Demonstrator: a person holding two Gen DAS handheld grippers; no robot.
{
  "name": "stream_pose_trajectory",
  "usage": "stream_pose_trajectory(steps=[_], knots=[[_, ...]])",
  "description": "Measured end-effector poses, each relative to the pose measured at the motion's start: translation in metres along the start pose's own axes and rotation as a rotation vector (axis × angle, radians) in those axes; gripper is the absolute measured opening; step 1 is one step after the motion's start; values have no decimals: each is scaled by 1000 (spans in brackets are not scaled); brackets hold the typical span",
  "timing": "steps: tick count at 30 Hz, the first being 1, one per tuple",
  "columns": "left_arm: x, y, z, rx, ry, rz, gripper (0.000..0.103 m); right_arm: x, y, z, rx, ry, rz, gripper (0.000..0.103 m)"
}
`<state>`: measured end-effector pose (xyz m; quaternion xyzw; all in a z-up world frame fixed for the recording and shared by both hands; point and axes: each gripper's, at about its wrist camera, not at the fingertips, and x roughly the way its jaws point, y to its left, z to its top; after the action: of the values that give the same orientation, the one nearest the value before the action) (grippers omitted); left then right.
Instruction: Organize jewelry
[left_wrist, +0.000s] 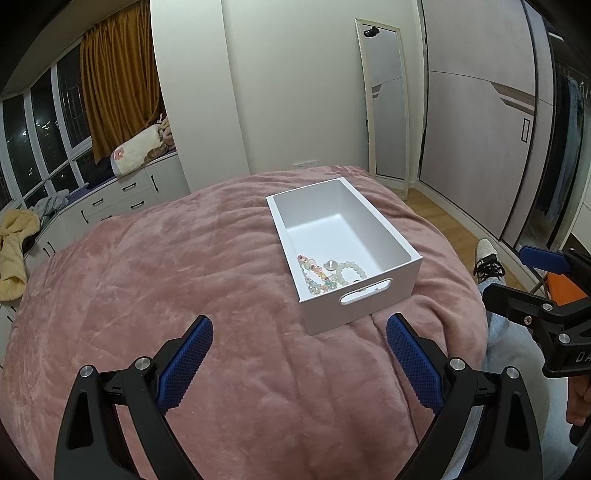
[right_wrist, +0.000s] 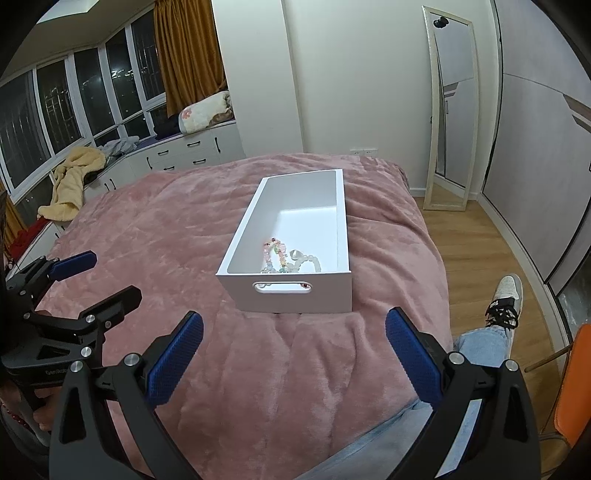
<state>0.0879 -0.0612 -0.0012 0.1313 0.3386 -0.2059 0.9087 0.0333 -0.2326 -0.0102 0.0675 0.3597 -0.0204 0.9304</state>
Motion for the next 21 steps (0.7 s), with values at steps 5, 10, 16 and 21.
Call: stream_pose_trajectory(steps=[5,10,16,21], knots=[[0,-1,1,1,3,-2,96,-1,0,0,-1,2,-1,98],[0,-2,1,-1,3,-3,96,-1,0,0,-1,3,1,98],[1,-3,1,2,3,-2,96,-2,0,0,0,2,2,98],[1,-3,0,2,4,-10,96,0,1,-1,0,3,0,98]])
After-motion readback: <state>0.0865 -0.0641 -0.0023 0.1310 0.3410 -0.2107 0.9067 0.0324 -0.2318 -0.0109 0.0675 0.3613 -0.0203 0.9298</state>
